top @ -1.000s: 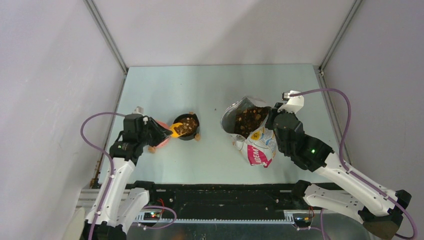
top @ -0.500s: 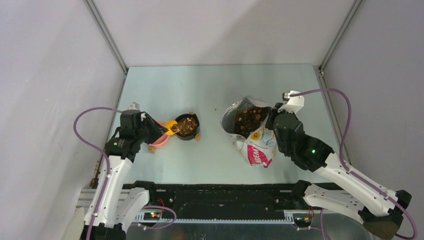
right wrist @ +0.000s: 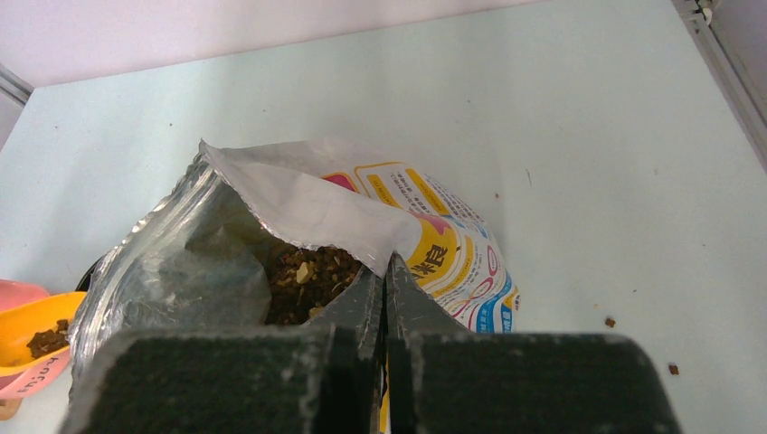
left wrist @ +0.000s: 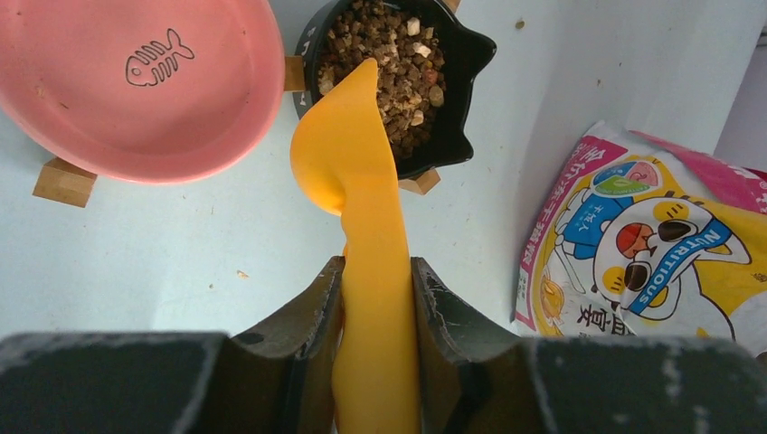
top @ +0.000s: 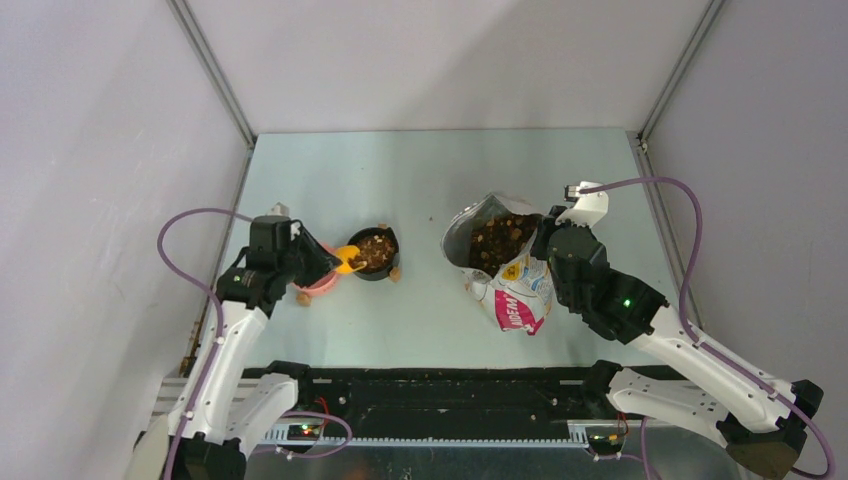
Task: Serve the pet food
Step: Pour the pet food into the pet food bowl.
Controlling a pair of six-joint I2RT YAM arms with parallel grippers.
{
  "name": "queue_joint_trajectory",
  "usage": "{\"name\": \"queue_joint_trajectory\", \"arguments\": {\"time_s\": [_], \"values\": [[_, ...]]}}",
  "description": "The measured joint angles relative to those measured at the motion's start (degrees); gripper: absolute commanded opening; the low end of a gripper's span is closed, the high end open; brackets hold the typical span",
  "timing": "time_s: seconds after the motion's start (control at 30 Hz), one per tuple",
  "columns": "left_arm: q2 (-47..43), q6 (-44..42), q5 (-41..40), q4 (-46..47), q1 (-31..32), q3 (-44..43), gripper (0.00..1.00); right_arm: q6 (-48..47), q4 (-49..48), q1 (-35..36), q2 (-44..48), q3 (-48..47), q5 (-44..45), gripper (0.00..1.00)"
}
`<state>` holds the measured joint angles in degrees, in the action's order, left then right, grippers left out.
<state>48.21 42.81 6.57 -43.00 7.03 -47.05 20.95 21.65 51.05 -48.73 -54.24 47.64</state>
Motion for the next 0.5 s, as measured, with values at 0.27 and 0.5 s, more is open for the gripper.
{"name": "queue_joint_trajectory", "arguments": {"time_s": [0.27,0.5], "values": [[3.45,-0.83,-6.56,-2.86,5.6,-7.63,0.0,-0.02,0.07,0.11,0.07,0.02,0.02,0.0],[5.11,-2.01,-9.33,-5.42,6.01,-9.86,0.0,-0.02,0.39,0.11,0.28,0.02,0.02,0.0]]}}
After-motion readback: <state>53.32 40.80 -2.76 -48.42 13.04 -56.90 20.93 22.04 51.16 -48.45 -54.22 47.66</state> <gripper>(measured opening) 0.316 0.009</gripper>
